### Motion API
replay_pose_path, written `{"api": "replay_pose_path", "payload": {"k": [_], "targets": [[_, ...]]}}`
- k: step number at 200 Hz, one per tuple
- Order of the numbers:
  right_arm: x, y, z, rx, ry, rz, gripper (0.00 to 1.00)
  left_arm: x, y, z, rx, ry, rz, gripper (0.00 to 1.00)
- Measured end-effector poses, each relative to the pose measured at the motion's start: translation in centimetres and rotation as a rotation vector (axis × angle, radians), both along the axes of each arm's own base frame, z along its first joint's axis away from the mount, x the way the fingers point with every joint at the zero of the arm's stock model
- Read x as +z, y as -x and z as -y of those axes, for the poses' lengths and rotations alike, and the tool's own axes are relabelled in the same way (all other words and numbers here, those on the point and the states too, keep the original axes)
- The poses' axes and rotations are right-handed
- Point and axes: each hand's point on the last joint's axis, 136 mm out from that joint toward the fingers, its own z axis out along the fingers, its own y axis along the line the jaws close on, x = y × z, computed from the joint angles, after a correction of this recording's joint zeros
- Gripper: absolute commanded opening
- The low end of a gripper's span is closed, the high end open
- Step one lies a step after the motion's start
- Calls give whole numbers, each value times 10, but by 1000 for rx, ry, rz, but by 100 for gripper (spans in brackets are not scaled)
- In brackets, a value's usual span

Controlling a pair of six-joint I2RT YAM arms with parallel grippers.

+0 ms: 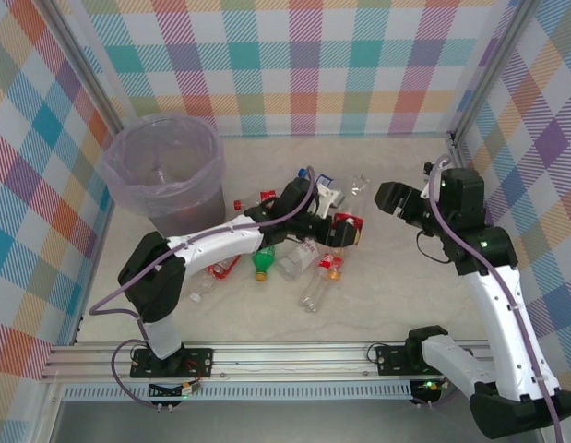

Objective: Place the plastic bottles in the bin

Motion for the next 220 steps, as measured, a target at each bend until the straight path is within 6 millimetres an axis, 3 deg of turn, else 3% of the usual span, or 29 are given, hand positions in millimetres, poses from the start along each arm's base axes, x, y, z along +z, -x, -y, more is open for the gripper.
{"api": "replay_pose_path", "payload": {"k": [18,37,56,74,101,134,165,187,205,220], "targets": [[-7,0,0,-21,-42,28,84,31,-18,-7,22,-22,47,59],[-24,-1,-3,-26,-72,-9,84,85,-40,-19,58,-9,132,54],[-33,-6,-7,-23,-97,-37,84,134,-67,-48,141,8,213,50],[-33,-6,-10,-11,-111,-38,84,166,-93,-97,263,-4,270,46],[-31,-7,-11,-5,-113,-30,84,198,-119,-172,456,-37,345,41],[-40,-12,-14,7,-106,-59,84,235,-131,-271,722,-79,450,37],[-53,-21,-20,25,-109,-106,84,258,-125,-368,1003,-147,523,30],[-59,-25,-23,36,-112,-128,84,253,-116,-429,1203,-248,541,21],[-60,-27,-25,40,-114,-129,84,237,-112,-459,1306,-329,537,17],[-58,-28,-25,43,-117,-120,84,222,-115,-474,1351,-384,537,18]]}}
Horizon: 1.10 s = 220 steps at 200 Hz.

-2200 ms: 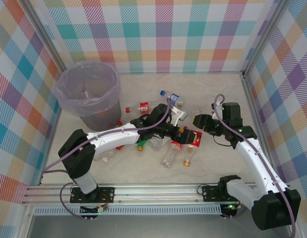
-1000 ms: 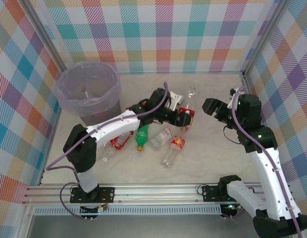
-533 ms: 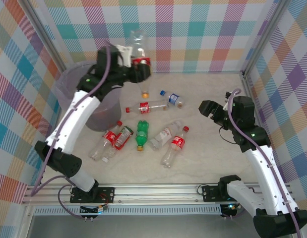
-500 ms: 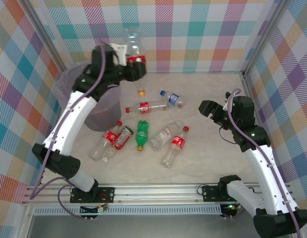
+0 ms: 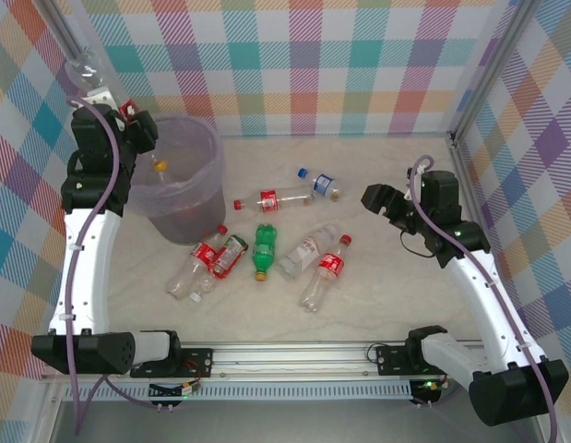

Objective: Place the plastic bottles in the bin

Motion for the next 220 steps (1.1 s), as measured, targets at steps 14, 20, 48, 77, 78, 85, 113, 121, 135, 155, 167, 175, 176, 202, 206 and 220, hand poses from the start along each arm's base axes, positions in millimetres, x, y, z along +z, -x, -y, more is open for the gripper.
{"api": "replay_pose_path", "payload": {"k": [14,20,48,77,78,85,113,121,135,155,167,175,176,202,206,220], "targets": [[1,-1,-1,4,-3,3,84,-16,-7,-6,23,-22,-24,18],[0,-1,-2,6,-5,2,84,-23,-10,-7,28,-30,-36,19],[1,-3,-2,9,-7,5,84,-56,-27,-7,23,-49,-94,18],[0,-3,-2,11,4,11,84,-90,-34,-6,10,-57,-170,19],[0,-3,-1,11,5,11,84,-91,-34,-6,9,-57,-173,19],[0,-3,-1,10,9,13,84,-99,-32,-6,6,-56,-190,19],[-5,-6,-1,14,20,3,84,-132,-26,-1,-18,-45,-254,25],[-7,-8,-2,16,20,-6,84,-140,-24,0,-26,-39,-270,30],[-11,-9,-3,20,20,-19,84,-151,-22,3,-42,-29,-293,43],[-12,-10,-3,20,21,-23,84,-157,-19,8,-70,-14,-309,70],[-12,-10,-3,20,21,-23,84,-157,-17,12,-88,-5,-311,79],[-12,-10,-3,20,21,-23,84,-157,-16,14,-102,-5,-314,84],[-12,-10,-3,20,21,-23,84,-157,-16,15,-105,-7,-316,85],[-12,-11,-4,24,17,-21,84,-156,-14,20,-135,3,-318,97],[-12,-11,-4,24,16,-21,84,-156,-14,21,-141,2,-318,98],[-13,-12,-5,27,15,-24,84,-155,-13,24,-159,9,-316,100]]}}
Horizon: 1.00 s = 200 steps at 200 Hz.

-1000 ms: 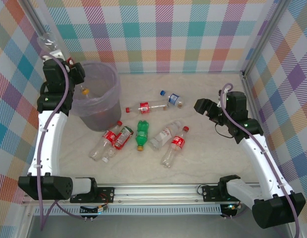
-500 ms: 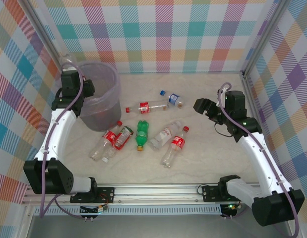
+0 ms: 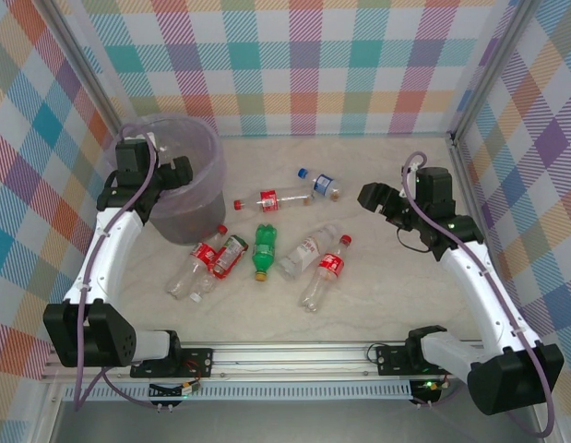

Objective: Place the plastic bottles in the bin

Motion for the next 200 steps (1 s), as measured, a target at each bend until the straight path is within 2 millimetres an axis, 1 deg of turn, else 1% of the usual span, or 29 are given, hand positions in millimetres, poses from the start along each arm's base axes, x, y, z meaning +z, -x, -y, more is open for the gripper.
{"api": "replay_pose_path", "payload": {"k": [50,96,122,144,164,173,182,190,200], "targets": [[2,-2,-2,10,-9,9,83,1,0,7,-33,22,-1,100],[-16,-8,-4,11,3,-46,83,10,0,11,-55,36,9,100],[-22,-5,1,3,39,-64,83,22,0,15,-71,46,27,100],[-30,3,9,-6,94,-102,82,37,-1,17,-84,53,55,100],[-35,12,9,6,94,-124,81,45,-1,20,-96,62,71,100],[-40,17,7,18,81,-133,81,48,1,20,-98,63,76,100],[-50,25,5,31,67,-154,80,53,4,23,-102,60,82,100],[-62,32,3,39,54,-180,80,59,7,23,-98,46,90,100],[-80,42,-2,49,39,-231,80,71,13,31,-110,20,109,100]]}}
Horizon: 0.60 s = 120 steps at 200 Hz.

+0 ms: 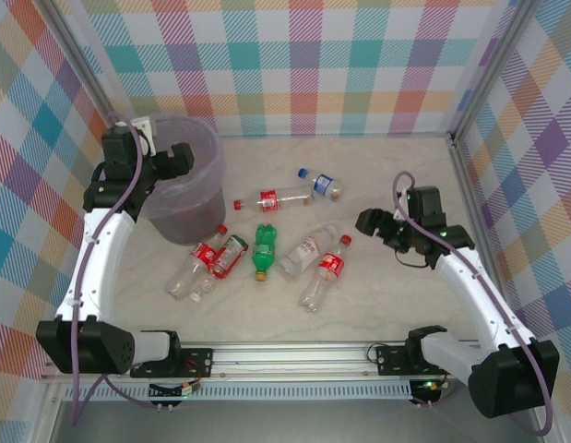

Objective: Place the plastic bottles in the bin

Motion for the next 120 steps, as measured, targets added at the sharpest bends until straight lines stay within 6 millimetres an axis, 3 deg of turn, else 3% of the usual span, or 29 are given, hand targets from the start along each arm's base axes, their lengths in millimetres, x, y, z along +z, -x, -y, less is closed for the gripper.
{"api": "replay_pose_path", "payload": {"k": [20,37,65,85,120], "targets": [[-33,17,-13,26,-19,-96,80,30,16,31,-77,-27,59,99],[-48,25,-24,47,-23,-144,79,55,36,66,-167,-29,121,99],[-61,24,-39,68,-29,-178,80,65,73,135,-364,-2,156,98],[-70,21,-48,79,-31,-198,81,36,87,181,-489,49,85,97],[-99,26,-57,95,10,-287,82,-65,74,241,-605,76,-205,99]]}}
